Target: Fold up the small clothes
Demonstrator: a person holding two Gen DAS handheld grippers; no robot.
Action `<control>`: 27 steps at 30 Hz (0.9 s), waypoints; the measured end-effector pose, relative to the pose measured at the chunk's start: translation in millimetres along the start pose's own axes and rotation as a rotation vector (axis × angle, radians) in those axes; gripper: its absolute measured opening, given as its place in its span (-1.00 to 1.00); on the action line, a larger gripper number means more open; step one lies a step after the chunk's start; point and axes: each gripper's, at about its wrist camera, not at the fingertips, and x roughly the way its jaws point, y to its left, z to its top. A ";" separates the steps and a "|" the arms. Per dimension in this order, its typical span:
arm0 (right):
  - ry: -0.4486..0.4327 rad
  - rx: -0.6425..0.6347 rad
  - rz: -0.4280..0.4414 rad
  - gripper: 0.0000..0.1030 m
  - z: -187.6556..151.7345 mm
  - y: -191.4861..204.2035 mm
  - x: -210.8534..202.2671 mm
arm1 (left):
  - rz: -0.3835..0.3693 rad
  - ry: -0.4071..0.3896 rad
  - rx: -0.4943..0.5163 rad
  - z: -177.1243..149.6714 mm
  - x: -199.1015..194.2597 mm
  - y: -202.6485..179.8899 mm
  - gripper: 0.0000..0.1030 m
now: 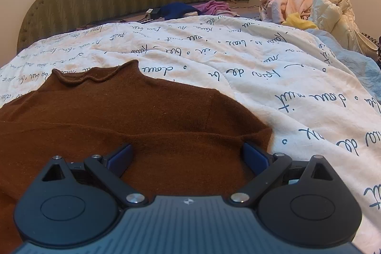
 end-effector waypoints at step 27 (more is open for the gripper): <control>-0.006 0.006 0.004 0.93 -0.3 0.1 -2.0 | 0.291 0.114 0.972 -47.6 40.2 -33.0 0.37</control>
